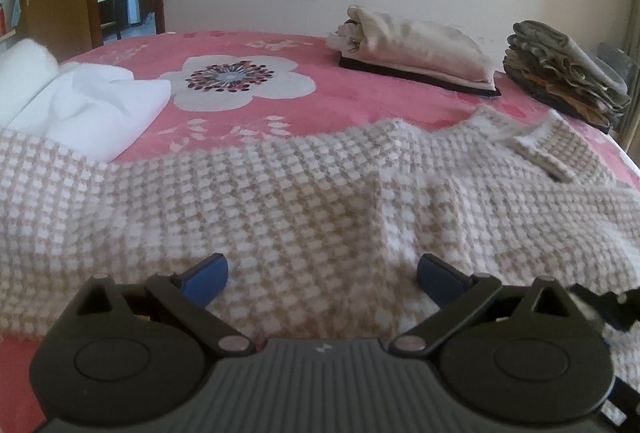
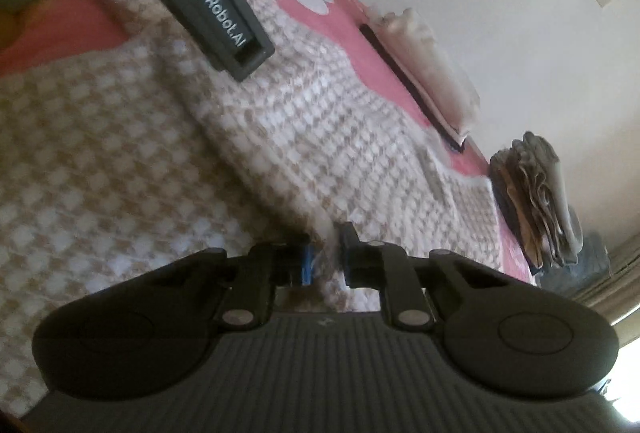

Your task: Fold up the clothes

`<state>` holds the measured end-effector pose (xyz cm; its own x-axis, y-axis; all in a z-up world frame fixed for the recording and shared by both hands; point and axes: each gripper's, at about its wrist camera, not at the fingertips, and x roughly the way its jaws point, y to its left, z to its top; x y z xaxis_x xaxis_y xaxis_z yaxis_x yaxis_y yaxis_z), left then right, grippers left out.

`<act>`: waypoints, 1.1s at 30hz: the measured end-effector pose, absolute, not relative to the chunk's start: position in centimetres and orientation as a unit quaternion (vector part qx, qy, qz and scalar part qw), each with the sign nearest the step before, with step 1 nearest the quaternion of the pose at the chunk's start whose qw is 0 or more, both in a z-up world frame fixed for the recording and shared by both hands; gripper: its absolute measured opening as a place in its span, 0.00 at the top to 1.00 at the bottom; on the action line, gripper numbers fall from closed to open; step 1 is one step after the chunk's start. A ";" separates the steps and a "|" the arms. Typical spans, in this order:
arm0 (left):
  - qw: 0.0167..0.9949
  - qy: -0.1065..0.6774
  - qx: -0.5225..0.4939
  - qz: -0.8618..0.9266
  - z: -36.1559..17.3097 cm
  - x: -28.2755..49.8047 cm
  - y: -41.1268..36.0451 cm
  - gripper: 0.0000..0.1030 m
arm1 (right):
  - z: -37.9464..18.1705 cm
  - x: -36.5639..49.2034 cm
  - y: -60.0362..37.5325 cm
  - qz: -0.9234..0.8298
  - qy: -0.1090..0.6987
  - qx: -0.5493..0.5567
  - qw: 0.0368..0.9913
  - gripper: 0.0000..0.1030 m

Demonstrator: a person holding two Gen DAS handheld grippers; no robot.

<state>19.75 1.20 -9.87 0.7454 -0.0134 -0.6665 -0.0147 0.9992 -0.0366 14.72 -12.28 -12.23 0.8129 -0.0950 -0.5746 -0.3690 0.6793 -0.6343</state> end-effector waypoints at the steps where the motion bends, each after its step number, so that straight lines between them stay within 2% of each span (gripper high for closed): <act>1: 0.935 0.355 -0.017 0.000 -9.9 20.0 1.1 0.02 | -12.3 14.7 -12.3 0.076 0.294 -0.395 0.867 0.92; 13: 0.937 0.348 -0.001 0.009 -10.2 22.7 0.3 0.02 | -12.4 15.9 -13.0 0.042 0.305 -0.369 0.877 0.93; 17: 0.937 0.350 0.000 0.009 -10.3 23.0 0.2 0.02 | -11.8 15.4 -13.3 0.062 0.320 -0.351 0.878 0.89; 20: 0.936 0.352 -0.003 0.005 -10.3 23.0 0.5 0.01 | -9.6 14.0 -14.2 0.106 0.329 -0.285 0.894 0.74; 21: 0.936 0.352 -0.004 0.003 -10.3 23.0 0.6 0.01 | -8.7 13.5 -14.8 0.121 0.330 -0.257 0.900 0.72; 24: 0.935 0.354 -0.005 0.001 -10.2 22.9 0.7 0.02 | -6.0 12.7 -17.5 0.139 0.323 -0.159 0.923 0.72; 27: 0.935 0.355 0.000 0.001 -10.1 22.8 0.7 0.02 | -4.9 14.1 -21.1 0.086 0.313 -0.090 0.941 0.74; 30: 0.935 0.356 0.007 -0.001 -9.9 22.5 0.6 0.02 | -5.7 17.0 -24.4 0.036 0.321 -0.026 0.946 0.76; 33: 0.935 0.355 0.015 -0.006 -9.6 22.1 0.6 0.02 | -9.6 20.6 -26.3 0.012 0.374 0.001 0.927 0.76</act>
